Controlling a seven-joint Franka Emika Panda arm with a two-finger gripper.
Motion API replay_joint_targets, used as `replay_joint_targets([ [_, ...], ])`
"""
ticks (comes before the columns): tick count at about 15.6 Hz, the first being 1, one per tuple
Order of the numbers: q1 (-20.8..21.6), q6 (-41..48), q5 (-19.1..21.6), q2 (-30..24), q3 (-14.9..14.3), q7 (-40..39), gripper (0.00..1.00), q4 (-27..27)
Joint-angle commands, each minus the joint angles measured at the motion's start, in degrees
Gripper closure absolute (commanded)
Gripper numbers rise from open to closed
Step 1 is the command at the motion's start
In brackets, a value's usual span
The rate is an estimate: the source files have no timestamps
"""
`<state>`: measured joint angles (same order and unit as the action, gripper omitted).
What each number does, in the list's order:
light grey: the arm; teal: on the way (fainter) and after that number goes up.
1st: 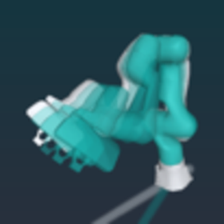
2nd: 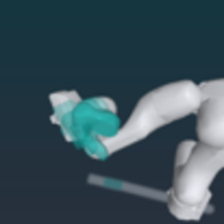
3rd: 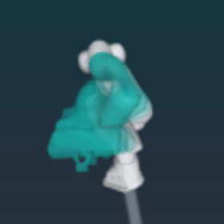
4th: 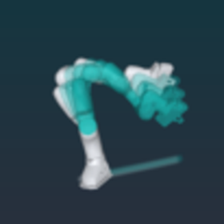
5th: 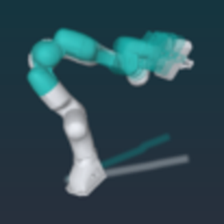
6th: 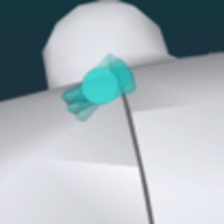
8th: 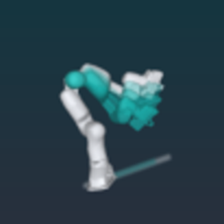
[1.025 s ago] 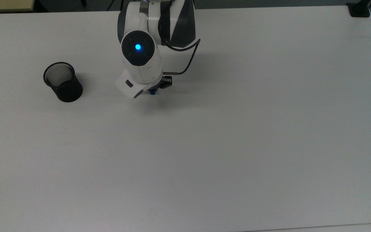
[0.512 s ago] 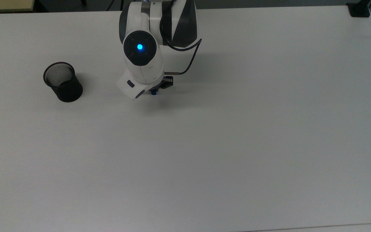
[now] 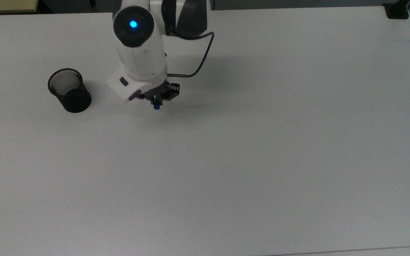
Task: Insert the marker
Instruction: 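Carry the marker over to the black mesh pen cup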
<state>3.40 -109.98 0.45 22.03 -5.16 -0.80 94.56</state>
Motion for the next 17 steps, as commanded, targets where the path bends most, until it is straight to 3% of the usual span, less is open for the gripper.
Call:
replay_joint_targets([
  [1,-4.52,-0.93,0.96,-4.18,-0.12,-0.25,0.91,-2.62],
  [7,-10.59,-10.86,2.80,-10.33,-0.12,-0.25,0.91,-1.76],
  [11,-14.64,-17.26,4.47,-14.73,-0.12,-0.69,0.91,2.63],
  [17,-17.80,-25.88,5.26,-15.27,-0.12,0.01,0.91,4.58],
])
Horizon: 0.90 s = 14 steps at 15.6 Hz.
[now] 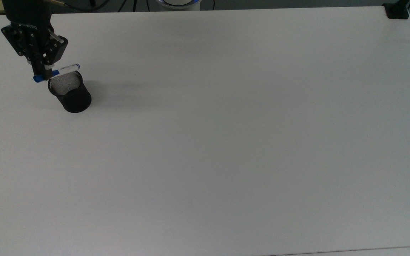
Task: Insert the marker
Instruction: 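Carry the marker over to the black mesh pen cup, then tilt the marker upright and lower it into the cup opening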
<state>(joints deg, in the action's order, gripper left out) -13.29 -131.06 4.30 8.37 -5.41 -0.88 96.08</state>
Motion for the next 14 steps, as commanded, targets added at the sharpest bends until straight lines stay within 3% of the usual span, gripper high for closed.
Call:
replay_joint_targets([
  [1,-1.39,-6.04,1.68,-1.52,0.14,0.01,0.91,3.33],
  [9,-5.43,-10.71,1.68,-2.04,0.14,-4.82,0.90,7.01],
  [14,-5.70,-10.97,1.59,-5.29,0.23,-8.17,0.90,13.34],
])
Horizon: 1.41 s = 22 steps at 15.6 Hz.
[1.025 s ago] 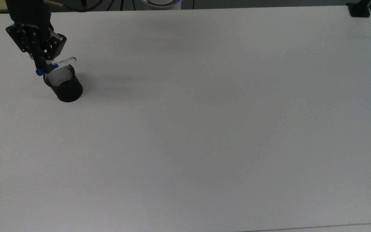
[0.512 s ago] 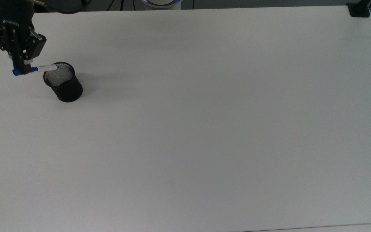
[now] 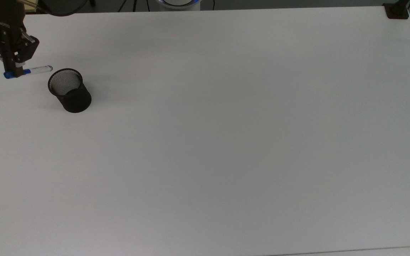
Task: Insert the marker
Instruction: 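Tilt the marker upright and lower it into the cup opening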
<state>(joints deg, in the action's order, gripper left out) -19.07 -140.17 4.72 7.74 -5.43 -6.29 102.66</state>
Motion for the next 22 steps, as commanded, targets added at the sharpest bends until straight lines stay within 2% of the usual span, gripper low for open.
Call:
replay_joint_targets([
  [1,0.09,-1.95,1.17,-5.28,0.42,-2.76,0.90,8.07],
  [3,0.09,-5.00,1.17,-6.68,0.77,-3.20,0.90,11.49],
  [6,0.44,-15.46,1.17,-8.27,0.86,-3.29,0.90,18.00],
  [22,1.23,-19.17,0.81,-7.92,1.47,-3.29,0.90,20.83],
])
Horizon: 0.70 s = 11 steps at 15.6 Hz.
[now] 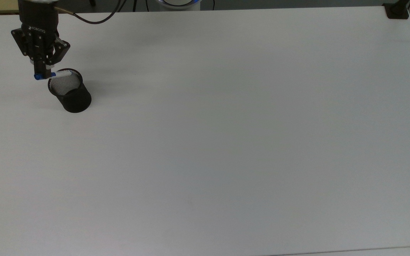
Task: Insert the marker
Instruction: 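Tilt the marker upright and lower it into the cup opening, then open the gripper to release the marker into the cup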
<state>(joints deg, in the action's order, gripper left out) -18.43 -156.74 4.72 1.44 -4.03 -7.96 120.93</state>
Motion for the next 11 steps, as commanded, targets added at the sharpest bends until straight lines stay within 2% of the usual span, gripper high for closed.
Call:
replay_joint_targets([
  [1,0.58,-3.21,0.73,-1.53,0.08,-1.62,0.90,2.73],
  [8,0.67,-4.62,0.29,0.22,0.08,-1.70,0.85,3.52],
  [11,0.76,-4.54,0.29,0.85,0.08,-1.62,0.67,3.52],
])
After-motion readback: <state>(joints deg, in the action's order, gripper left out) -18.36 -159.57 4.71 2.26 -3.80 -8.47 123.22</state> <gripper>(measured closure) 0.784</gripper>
